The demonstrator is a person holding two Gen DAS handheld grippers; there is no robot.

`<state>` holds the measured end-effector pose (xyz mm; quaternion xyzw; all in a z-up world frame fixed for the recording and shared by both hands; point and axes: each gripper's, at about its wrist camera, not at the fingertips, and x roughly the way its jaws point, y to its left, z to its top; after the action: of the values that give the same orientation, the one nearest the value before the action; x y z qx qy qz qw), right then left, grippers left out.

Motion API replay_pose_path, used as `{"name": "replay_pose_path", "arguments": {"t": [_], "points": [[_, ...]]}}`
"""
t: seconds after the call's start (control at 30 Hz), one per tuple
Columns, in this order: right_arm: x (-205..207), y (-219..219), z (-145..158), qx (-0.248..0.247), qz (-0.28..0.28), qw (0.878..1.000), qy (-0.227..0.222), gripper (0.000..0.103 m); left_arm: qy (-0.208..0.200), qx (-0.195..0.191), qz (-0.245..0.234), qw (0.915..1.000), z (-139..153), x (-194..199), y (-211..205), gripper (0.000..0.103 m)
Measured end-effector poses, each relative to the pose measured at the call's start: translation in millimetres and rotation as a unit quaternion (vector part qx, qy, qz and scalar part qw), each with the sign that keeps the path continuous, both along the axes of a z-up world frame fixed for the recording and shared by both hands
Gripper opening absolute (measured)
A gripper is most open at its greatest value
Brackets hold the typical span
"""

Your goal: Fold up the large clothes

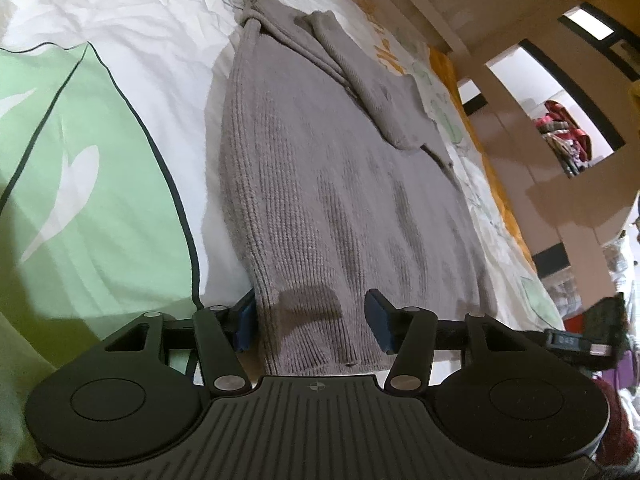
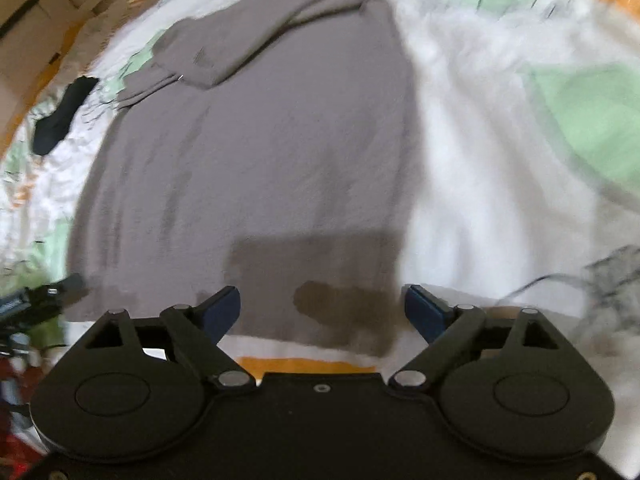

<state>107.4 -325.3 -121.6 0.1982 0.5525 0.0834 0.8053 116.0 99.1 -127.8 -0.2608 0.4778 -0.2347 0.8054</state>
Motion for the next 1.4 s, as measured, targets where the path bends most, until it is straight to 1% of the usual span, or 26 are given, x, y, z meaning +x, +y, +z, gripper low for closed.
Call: {"name": "replay_pose_path", "arguments": {"t": [0.03,0.07,0.1,0.13,0.17,0.23,0.27,0.33,0.4,0.5,0.57,0.67,0.77,0.83,0.93,1.07,1.2,1.33,1.37,1.4], "points": [[2.1,0.8,-5.0,0.016,-0.002,1.0,0.002,0.092,0.004,0.001,-0.002,1.0,-1.2,0.5,0.0,0.03],[5.1,1.8,-7.8,0.022,-0.005,1.0,0.002,0.087,0.013,-0.001,-0.003,0.9999,-3.4,1.2,0.2,0.006],[6.3,2.1,-10.1,0.026,-0.007,1.0,0.001,0.08,0.022,-0.012,-0.004,0.9997,-6.6,1.5,1.3,0.006],[7.7,2.6,-9.7,0.03,-0.011,1.0,0.001,0.056,0.022,-0.019,-0.005,0.9996,-6.7,1.3,1.6,0.006],[7.3,1.0,-9.4,0.037,-0.018,0.999,0.003,0.021,0.019,-0.02,-0.005,0.9996,-4.5,1.1,1.9,0.006],[4.3,-7.9,-11.0,0.088,-0.033,0.996,0.007,0.021,0.002,-0.034,-0.002,0.9994,4.0,0.1,4.1,0.006],[4.0,-11.0,-8.8,0.1,-0.038,0.994,-0.002,0.021,-0.007,-0.043,0.001,0.9991,9.6,0.3,6.1,0.006],[-0.2,-17.8,4.4,0.12,-0.036,0.991,-0.038,0.021,-0.026,-0.06,0.013,0.9978,22.0,2.2,12.9,0.006],[-1.6,-24.2,18.6,0.142,-0.036,0.986,-0.076,0.021,-0.047,-0.085,0.031,0.9948,36.9,7.8,22.6,0.006],[6.4,-33.2,40.2,0.169,-0.043,0.975,-0.138,0.021,-0.076,-0.112,0.053,0.9893,56.7,24.2,32.5,0.006],[21.1,-35.7,51.4,0.176,-0.046,0.968,-0.173,0.021,-0.093,-0.123,0.061,0.9862,67.4,39.4,33.5,0.006],[50.5,-36.6,64.7,0.188,-0.051,0.958,-0.212,0.021,-0.115,-0.137,0.073,0.9811,81.8,70.4,32.5,0.006],[80.9,-42.8,75.9,0.186,-0.055,0.95,-0.245,0.021,-0.146,-0.125,0.077,0.9783,95.3,103.0,25.1,0.006],[106.4,-46.2,79.4,0.183,-0.059,0.946,-0.26,0.021,-0.154,-0.126,0.082,0.9766,101.1,132.5,17.9,0.006],[146.4,-50.5,76.5,0.177,-0.071,0.945,-0.266,0.021,-0.16,-0.127,0.095,0.9744,102.3,172.8,7.2,0.006],[196.8,-49.2,64.7,0.147,-0.079,0.949,-0.269,0.021,-0.171,-0.1,0.096,0.9754,96.3,218.9,-8.1,0.006],[237.0,-49.2,43.4,0.129,-0.091,0.951,-0.266,0.021,-0.169,-0.077,0.1,0.9774,75.0,252.2,-17.4,0.007],[266.8,-48.4,15.3,0.107,-0.092,0.958,-0.25,0.021,-0.139,-0.066,0.116,0.9813,43.4,274.7,-16.6,0.007],[271.6,-46.7,8.6,0.1,-0.088,0.96,-0.246,0.022,-0.134,-0.064,0.121,0.9815,37.2,276.5,-15.4,0.01],[277.0,-45.4,2.7,0.094,-0.085,0.961,-0.245,0.022,-0.131,-0.065,0.124,0.9814,31.6,277.5,-12.9,0.019]]}}
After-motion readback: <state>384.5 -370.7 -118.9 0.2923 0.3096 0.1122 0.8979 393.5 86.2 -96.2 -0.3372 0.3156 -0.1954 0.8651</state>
